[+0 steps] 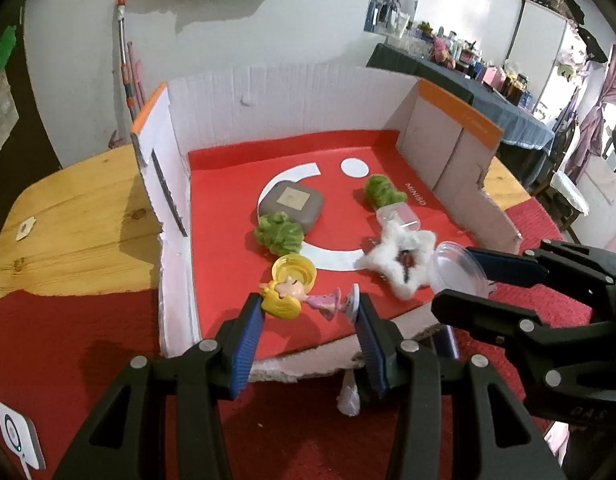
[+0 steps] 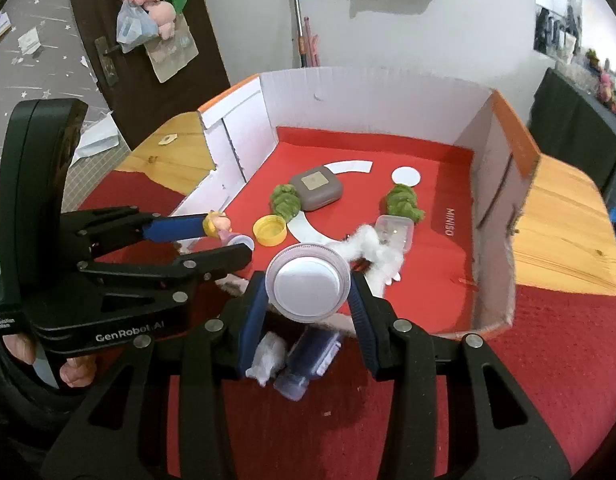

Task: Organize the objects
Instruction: 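Lower the doll with left tool while right tool lowers the lid into the box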

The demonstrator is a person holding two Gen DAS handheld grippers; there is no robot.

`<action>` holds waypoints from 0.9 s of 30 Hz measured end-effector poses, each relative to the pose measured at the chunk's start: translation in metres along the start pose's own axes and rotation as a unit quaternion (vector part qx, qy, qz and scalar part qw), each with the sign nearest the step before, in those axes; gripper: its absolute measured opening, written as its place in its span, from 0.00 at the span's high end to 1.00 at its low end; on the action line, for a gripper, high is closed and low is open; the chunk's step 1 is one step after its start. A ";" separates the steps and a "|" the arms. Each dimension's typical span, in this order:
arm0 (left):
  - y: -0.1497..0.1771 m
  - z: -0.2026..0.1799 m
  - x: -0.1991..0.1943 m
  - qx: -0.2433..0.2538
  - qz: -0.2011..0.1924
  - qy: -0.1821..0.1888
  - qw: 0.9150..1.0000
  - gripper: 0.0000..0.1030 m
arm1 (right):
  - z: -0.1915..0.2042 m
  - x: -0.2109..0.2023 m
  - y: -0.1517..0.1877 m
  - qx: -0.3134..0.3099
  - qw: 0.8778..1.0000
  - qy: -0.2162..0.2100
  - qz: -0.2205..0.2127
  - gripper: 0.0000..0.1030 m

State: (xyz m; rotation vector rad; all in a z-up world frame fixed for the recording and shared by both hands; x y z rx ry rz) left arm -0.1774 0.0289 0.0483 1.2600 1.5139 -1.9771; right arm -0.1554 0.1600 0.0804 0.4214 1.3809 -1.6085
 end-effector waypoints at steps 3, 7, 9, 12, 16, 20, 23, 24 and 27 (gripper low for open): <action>0.001 0.004 0.008 0.001 0.013 0.006 1.000 0.53 | -0.002 0.011 -0.004 0.003 1.000 -0.010 0.017 0.62; 0.002 0.007 0.014 0.001 0.023 0.010 1.000 0.53 | -0.002 0.021 -0.005 0.009 0.999 -0.031 0.037 0.62; 0.003 0.008 0.015 0.001 0.023 0.010 1.000 0.53 | -0.002 0.025 -0.006 0.008 0.998 -0.033 0.043 0.62; 0.004 0.011 0.015 0.000 0.024 0.007 1.000 0.53 | -0.003 0.031 -0.007 0.008 0.998 -0.034 0.052 0.62; 0.005 0.011 0.017 0.002 0.027 0.001 1.000 0.53 | -0.004 0.039 -0.007 0.013 0.996 -0.049 0.068 0.62; 0.004 0.011 0.018 0.005 0.028 0.002 1.000 0.53 | -0.004 0.046 -0.008 0.014 0.995 -0.056 0.081 0.62; 0.003 0.010 0.019 0.008 0.029 0.002 1.000 0.53 | -0.008 0.050 -0.009 0.017 0.995 -0.049 0.088 0.62; 0.002 0.009 0.020 0.009 0.029 0.003 1.000 0.53 | -0.009 0.051 -0.009 0.017 0.995 -0.044 0.089 0.62; 0.002 0.007 0.020 0.014 0.030 -0.002 0.999 0.53 | -0.016 0.053 -0.011 0.020 0.995 -0.030 0.088 0.62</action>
Point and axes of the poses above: each gripper's, at about its wrist camera, not at the fingertips, and x roughly the way its jaws point, z to its left, y to its underside, the point moved 1 cm from there along x, roughly the way its jaws point, and after that the axes turned 13 degrees about x, right-handed, at the moved point
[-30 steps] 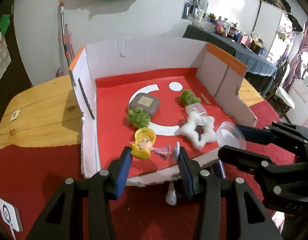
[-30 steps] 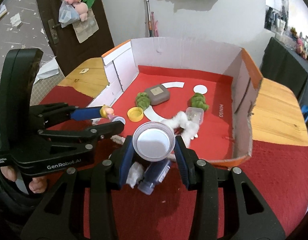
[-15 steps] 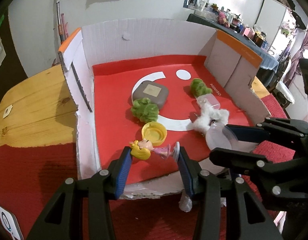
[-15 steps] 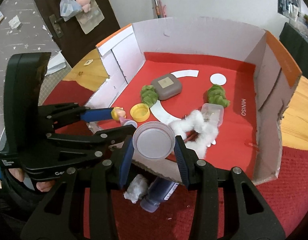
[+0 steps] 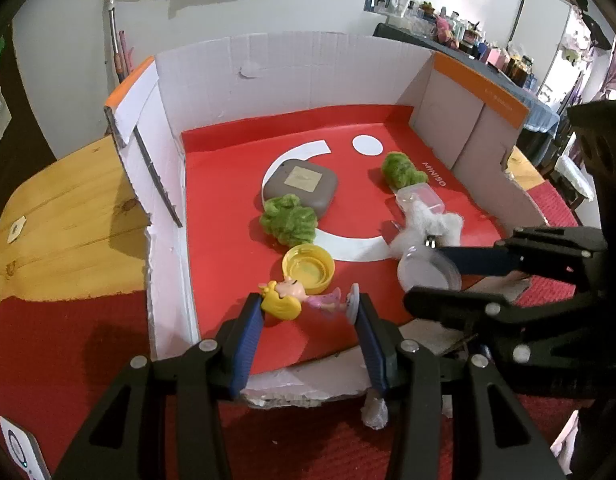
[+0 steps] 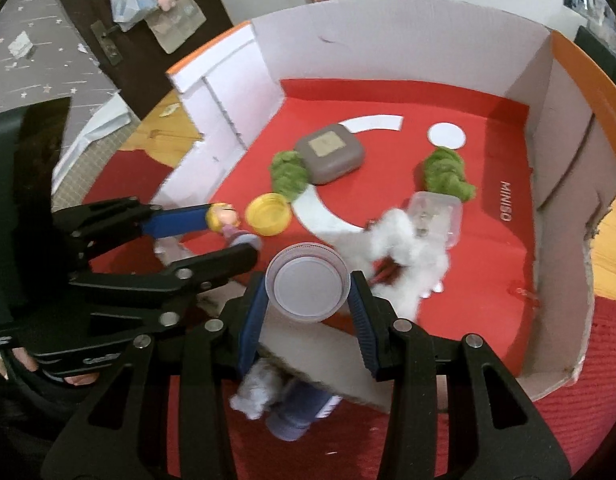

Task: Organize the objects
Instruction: 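Lower the doll with left tool while right tool lowers the lid into the box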

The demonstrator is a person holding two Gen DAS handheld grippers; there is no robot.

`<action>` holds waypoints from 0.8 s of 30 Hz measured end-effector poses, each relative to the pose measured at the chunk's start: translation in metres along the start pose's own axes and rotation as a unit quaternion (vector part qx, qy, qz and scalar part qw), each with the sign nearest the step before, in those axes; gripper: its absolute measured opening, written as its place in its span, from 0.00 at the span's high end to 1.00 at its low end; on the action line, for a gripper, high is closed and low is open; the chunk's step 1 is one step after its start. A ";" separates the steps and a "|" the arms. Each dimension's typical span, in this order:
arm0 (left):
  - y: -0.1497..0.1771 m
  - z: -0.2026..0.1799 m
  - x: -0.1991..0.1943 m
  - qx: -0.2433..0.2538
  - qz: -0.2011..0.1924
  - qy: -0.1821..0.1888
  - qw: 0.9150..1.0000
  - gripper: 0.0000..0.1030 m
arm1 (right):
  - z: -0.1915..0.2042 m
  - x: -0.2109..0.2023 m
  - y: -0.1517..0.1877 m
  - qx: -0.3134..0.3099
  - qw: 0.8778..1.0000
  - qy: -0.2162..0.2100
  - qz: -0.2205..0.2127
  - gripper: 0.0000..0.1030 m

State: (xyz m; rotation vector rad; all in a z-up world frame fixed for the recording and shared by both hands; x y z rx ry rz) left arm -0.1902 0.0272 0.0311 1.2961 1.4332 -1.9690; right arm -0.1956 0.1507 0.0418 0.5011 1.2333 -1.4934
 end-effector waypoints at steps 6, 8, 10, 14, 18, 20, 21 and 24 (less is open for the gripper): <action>-0.002 -0.002 -0.001 0.004 -0.002 0.003 1.000 0.53 | -0.012 -0.001 -0.006 0.009 1.000 0.025 -0.009 0.62; -0.002 -0.005 -0.003 0.006 -0.005 0.011 1.000 0.53 | -0.017 -0.002 -0.008 0.015 0.999 0.027 -0.011 0.62; -0.004 -0.009 -0.005 0.014 -0.009 0.014 1.000 0.53 | -0.020 -0.004 -0.009 0.019 0.999 0.031 -0.013 0.62; -0.005 -0.014 0.004 0.025 0.002 0.013 1.000 0.53 | -0.022 -0.005 -0.009 0.020 0.999 0.033 -0.014 0.62; -0.006 -0.007 0.009 0.008 0.001 0.025 1.000 0.52 | -0.022 -0.005 -0.008 0.017 0.999 0.034 -0.013 0.62; -0.008 -0.005 0.010 0.007 0.001 0.015 1.000 0.52 | -0.020 -0.005 -0.007 0.014 0.999 0.036 -0.012 0.62; -0.008 -0.005 0.011 0.006 0.001 0.012 1.000 0.52 | -0.020 -0.006 -0.007 0.012 0.999 0.037 -0.012 0.62; -0.012 -0.002 0.014 0.004 -0.002 0.008 1.000 0.52 | -0.018 -0.006 -0.007 0.004 0.999 0.040 -0.011 0.62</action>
Point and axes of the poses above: each gripper's, at about its wrist camera, not at the fingertips, and x roughly the way its jaws point, z to its left, y to its underside, the point moved 1 cm from there along x, roughly the way its jaws point, and after that the axes turned 13 degrees about x, right-handed, at the moved point
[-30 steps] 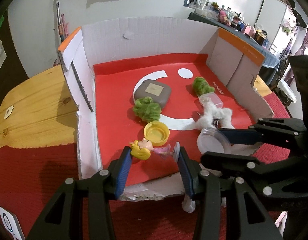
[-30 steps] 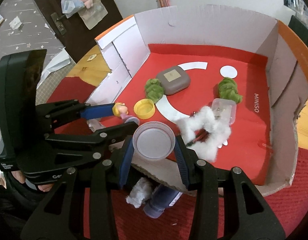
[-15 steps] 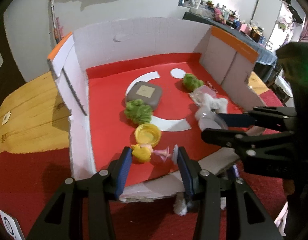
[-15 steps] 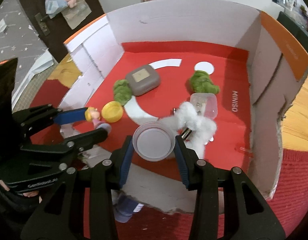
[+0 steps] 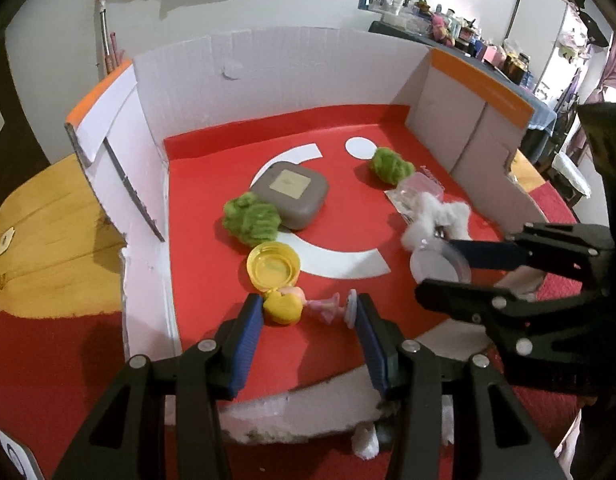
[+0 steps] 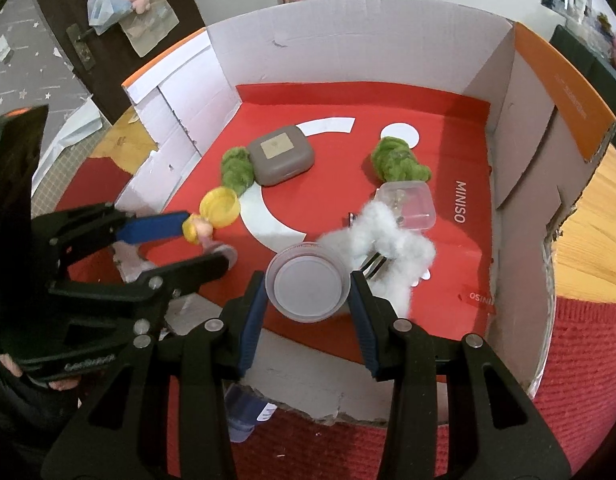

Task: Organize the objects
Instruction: 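Lower the doll with left tool while right tool lowers the lid into the box, then open left tool to release the doll while right tool releases the lid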

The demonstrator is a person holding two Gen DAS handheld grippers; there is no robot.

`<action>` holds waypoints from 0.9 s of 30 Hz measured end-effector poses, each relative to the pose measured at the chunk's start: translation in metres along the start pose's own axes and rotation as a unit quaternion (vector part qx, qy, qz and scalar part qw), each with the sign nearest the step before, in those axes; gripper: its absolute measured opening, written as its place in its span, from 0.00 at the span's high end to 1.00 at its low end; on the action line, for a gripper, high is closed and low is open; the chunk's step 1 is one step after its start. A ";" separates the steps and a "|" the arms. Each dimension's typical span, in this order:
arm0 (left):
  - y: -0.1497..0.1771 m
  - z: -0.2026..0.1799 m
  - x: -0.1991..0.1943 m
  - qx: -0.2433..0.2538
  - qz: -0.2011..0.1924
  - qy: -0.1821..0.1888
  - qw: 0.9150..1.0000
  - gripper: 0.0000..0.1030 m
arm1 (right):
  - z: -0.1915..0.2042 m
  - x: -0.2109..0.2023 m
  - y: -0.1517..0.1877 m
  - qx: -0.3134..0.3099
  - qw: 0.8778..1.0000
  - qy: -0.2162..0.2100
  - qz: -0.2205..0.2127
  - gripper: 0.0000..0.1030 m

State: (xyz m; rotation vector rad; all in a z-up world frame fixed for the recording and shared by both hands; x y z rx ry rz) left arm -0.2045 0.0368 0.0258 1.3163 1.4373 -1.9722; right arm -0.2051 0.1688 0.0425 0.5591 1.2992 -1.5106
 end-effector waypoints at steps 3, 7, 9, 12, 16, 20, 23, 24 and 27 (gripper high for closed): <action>-0.002 0.001 0.003 -0.003 0.000 -0.003 1.000 0.53 | 0.001 0.000 0.000 -0.002 1.000 0.005 -0.002 0.62; -0.004 0.003 0.005 -0.007 -0.002 -0.013 1.000 0.53 | -0.001 0.000 -0.002 0.001 1.000 0.019 -0.012 0.62; -0.004 0.002 0.006 -0.006 -0.003 -0.016 1.000 0.53 | -0.001 0.001 -0.002 0.001 1.000 0.022 -0.015 0.62; -0.003 0.000 0.007 -0.004 -0.003 -0.020 1.000 0.53 | -0.002 0.001 -0.002 -0.002 1.000 0.024 -0.016 0.62; -0.003 0.001 0.006 -0.004 -0.003 -0.019 1.000 0.53 | -0.002 0.001 -0.002 0.001 1.000 0.022 -0.017 0.62; -0.003 0.001 0.006 -0.005 -0.002 -0.020 1.000 0.52 | -0.002 0.002 -0.001 0.001 1.000 0.022 -0.018 0.62; -0.003 0.001 0.007 -0.004 0.000 -0.021 1.000 0.52 | -0.002 0.002 -0.001 0.003 1.000 0.019 -0.018 0.62; -0.002 0.000 0.006 -0.004 0.000 -0.022 1.000 0.52 | -0.002 0.002 -0.002 0.004 1.000 0.018 -0.018 0.62; -0.002 0.000 0.006 -0.004 0.000 -0.023 1.000 0.52 | -0.003 0.001 -0.002 0.005 1.000 0.016 -0.019 0.61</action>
Point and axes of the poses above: each gripper's, at about its wrist camera, not at the fingertips, and x roughly the way its jaws point, z to its left, y to its underside, the point moved 1 cm from there along x, roughly the way its jaws point, and after that the axes turned 13 degrees about x, right-handed, at the moved point
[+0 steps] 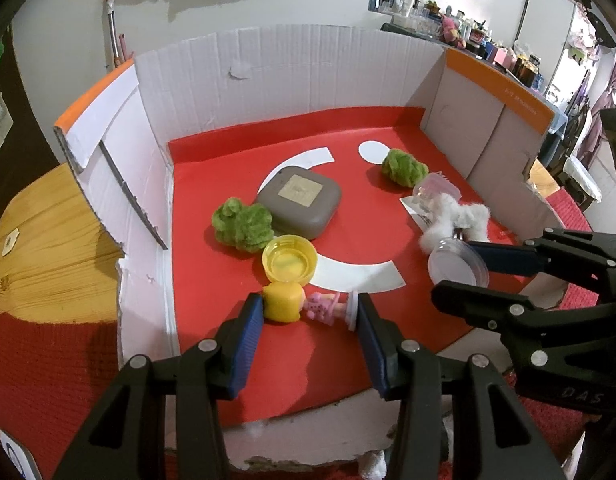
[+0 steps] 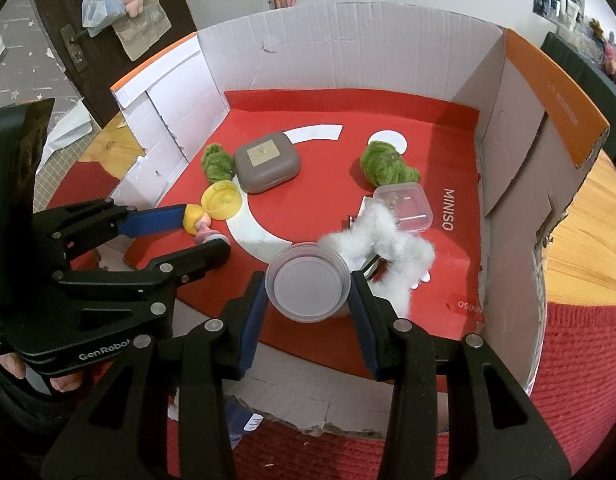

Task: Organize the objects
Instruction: 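Open left tool to release the doll while right tool releases the lid, then withdraw both tools from the box toward the tube and bottle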

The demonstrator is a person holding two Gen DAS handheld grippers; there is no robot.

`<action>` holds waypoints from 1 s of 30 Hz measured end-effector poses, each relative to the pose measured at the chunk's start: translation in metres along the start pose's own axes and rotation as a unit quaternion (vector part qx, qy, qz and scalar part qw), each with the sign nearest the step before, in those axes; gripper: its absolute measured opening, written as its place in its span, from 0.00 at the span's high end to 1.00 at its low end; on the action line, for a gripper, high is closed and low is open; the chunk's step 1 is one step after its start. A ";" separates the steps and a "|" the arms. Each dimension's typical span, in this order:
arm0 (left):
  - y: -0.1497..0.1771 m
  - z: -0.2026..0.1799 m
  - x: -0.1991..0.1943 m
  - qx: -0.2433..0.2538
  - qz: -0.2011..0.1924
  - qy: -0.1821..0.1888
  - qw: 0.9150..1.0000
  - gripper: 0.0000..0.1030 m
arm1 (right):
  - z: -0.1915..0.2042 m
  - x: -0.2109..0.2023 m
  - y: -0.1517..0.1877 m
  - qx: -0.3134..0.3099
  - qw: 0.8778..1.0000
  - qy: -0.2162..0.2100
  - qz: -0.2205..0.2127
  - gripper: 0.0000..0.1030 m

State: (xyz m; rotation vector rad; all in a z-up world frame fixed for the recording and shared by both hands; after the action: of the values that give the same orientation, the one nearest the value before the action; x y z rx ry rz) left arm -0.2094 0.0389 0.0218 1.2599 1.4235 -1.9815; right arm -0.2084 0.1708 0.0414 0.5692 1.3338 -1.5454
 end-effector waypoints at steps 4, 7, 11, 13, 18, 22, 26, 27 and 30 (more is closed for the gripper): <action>0.000 0.000 -0.001 0.000 0.000 -0.001 1.000 0.52 | 0.000 0.000 0.000 0.001 1.000 -0.002 -0.002 0.61; 0.001 0.000 -0.003 0.001 -0.003 -0.002 1.000 0.48 | 0.000 -0.002 0.001 0.001 1.000 -0.002 -0.005 0.61; 0.000 -0.003 -0.008 0.003 -0.011 -0.006 1.000 0.44 | 0.002 -0.005 0.003 -0.001 1.000 -0.003 -0.011 0.49; 0.001 -0.004 -0.010 0.004 -0.013 -0.009 1.000 0.42 | 0.003 -0.008 0.005 -0.001 1.000 -0.003 -0.015 0.47; 0.003 -0.006 -0.014 0.003 -0.016 -0.009 1.000 0.42 | 0.002 -0.016 0.007 0.001 1.000 -0.003 -0.026 0.47; 0.004 -0.009 -0.018 0.004 -0.020 -0.013 1.000 0.36 | 0.003 -0.023 0.011 0.001 0.999 -0.004 -0.033 0.43; 0.006 -0.012 -0.025 0.005 -0.027 -0.016 1.000 0.33 | 0.004 -0.029 0.014 0.000 0.999 -0.002 -0.040 0.39; 0.007 -0.012 -0.026 0.005 -0.028 -0.017 0.999 0.32 | 0.005 -0.031 0.015 0.000 0.999 -0.002 -0.041 0.39; 0.009 -0.012 -0.030 0.004 -0.032 -0.019 0.999 0.30 | 0.006 -0.035 0.018 0.001 0.999 -0.001 -0.046 0.39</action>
State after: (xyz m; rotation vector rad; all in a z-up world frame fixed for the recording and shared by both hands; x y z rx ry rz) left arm -0.1821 0.0408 0.0417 1.1872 1.4568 -2.0438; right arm -0.1764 0.1797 0.0642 0.5143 1.3739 -1.6202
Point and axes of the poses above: each gripper's, at about its wrist camera, not at the fingertips, and x roughly the way its jaws point, z to its left, y to its underside, the point moved 1 cm from there along x, roughly the way its jaws point, and after that the axes turned 13 degrees about x, right-handed, at the moved point
